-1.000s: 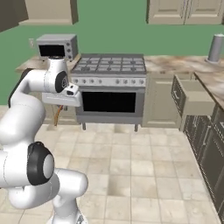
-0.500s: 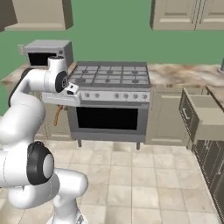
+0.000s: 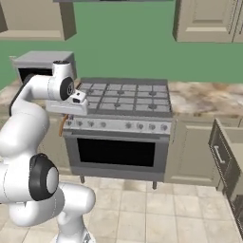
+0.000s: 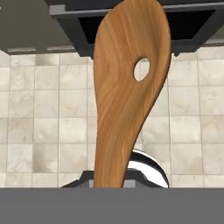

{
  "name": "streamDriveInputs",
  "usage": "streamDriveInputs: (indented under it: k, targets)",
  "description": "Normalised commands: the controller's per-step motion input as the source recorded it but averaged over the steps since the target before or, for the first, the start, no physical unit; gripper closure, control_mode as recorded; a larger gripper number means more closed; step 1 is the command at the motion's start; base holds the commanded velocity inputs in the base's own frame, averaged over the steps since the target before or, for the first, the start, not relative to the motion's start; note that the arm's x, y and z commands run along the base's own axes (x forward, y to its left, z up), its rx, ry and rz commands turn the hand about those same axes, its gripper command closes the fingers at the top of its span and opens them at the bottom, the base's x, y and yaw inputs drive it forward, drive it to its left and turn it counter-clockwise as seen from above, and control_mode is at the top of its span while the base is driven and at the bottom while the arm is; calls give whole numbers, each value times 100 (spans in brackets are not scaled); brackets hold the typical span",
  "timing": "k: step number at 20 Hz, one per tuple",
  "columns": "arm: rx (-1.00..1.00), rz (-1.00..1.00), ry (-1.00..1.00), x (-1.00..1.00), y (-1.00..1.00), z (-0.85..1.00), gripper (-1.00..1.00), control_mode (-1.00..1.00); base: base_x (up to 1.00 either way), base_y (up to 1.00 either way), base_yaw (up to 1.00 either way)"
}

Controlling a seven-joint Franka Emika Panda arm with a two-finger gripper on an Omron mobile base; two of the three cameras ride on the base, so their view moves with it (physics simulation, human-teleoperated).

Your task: Organize the utensils by type. Pick up the wooden spoons from the counter and place them in the open cabinet. Then pick up the metallic utensils from the counter and place them in the open drawer.

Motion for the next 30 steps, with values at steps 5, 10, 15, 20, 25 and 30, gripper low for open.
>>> streamDriveInputs:
  k: [5,10,15,20,25,30]
  targets:
    - [0,0,0,0,0,0,100,100,100,41,0]
    - [0,0,0,0,0,0,100,100,85,69,-9]
    - [0,0,0,0,0,0,100,100,57,92,-17]
    - [0,0,0,0,0,0,100,100,14,73,-1]
    - [0,0,0,0,0,0,100,100,0,57,1]
    - [0,0,0,0,0,0,100,100,11,53,6]
